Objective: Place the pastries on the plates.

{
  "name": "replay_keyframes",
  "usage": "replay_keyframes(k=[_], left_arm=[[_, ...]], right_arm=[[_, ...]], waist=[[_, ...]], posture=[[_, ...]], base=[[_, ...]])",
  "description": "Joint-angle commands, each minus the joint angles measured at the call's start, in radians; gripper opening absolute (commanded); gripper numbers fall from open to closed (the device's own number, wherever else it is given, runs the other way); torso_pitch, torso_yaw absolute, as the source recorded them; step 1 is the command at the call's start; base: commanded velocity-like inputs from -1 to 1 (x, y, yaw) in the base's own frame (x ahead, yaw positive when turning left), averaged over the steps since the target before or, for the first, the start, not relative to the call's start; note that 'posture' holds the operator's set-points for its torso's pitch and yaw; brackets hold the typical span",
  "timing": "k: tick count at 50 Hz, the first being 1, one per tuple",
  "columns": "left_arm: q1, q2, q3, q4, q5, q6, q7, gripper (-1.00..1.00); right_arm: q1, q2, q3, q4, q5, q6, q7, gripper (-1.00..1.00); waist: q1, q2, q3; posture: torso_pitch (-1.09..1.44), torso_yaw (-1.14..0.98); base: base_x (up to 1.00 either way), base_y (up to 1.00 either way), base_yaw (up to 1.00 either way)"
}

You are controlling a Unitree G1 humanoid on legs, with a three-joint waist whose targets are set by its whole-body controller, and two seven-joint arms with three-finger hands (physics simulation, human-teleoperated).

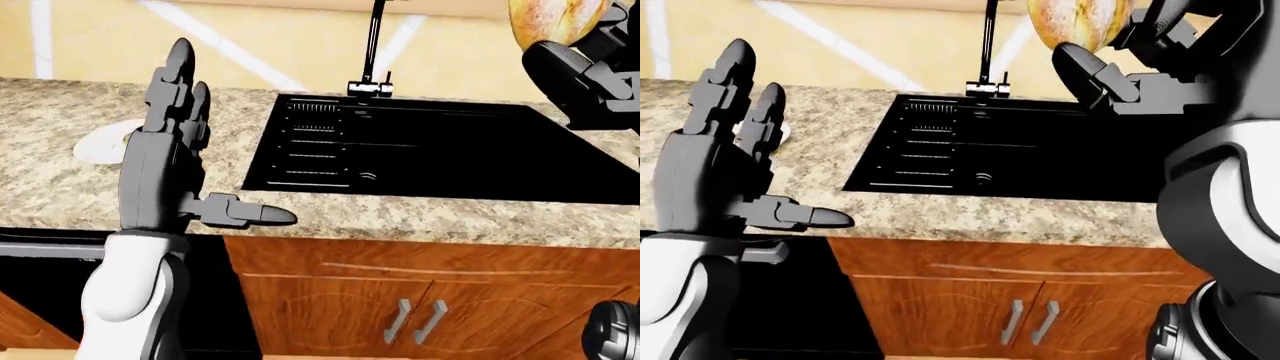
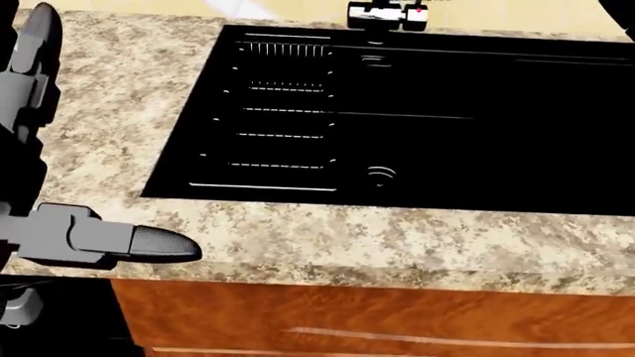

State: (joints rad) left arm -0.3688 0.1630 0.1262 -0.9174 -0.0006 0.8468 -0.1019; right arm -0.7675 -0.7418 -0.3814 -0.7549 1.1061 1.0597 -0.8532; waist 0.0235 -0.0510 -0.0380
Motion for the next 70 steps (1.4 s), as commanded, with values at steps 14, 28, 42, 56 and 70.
replay_keyframes(k=[14, 28, 42, 56, 70], left_arm=[[-0.017, -0.002, 0.018, -0.025, 0.016, -0.039, 0.012, 1.00], [-0.010, -0.001, 0.017, -0.016, 0.012, -0.050, 0.022, 1.00], [-0.030, -0.001, 0.013, -0.007, 0.014, -0.041, 0.024, 1.00], [-0.003, 0.001, 0.008, 0.003, 0.033, -0.072, 0.016, 1.00], [-0.002, -0.006, 0.010, 0.000, 0.042, -0.071, 0.009, 1.00]], right_arm=[[-0.005, -0.015, -0.025, -0.021, 0.004, -0.029, 0.000, -1.00], [-0.006, -0.010, -0.008, -0.011, -0.004, -0.035, -0.024, -1.00], [-0.018, -0.008, -0.010, -0.002, -0.025, -0.024, -0.011, -1.00], [-0.001, 0.010, -0.018, -0.017, -0.026, -0.022, -0.013, -1.00], [0.012, -0.008, -0.025, -0.022, -0.008, -0.030, -0.020, -1.00]], waist=[[0.010, 0.081, -0.047], [-0.011, 0.027, -0.017], [0.004, 0.042, -0.041], [-0.009, 0.042, -0.034], [-0.007, 0.038, -0.057]], posture=[[-0.20, 0.00], [-0.20, 0.00], [-0.20, 0.00], [-0.20, 0.00], [-0.20, 0.00]], base=[[0.14, -0.55, 0.00], [0.04, -0.58, 0.00], [-0.01, -0.58, 0.00], [-0.33, -0.49, 0.00], [-0.29, -0.53, 0.00]])
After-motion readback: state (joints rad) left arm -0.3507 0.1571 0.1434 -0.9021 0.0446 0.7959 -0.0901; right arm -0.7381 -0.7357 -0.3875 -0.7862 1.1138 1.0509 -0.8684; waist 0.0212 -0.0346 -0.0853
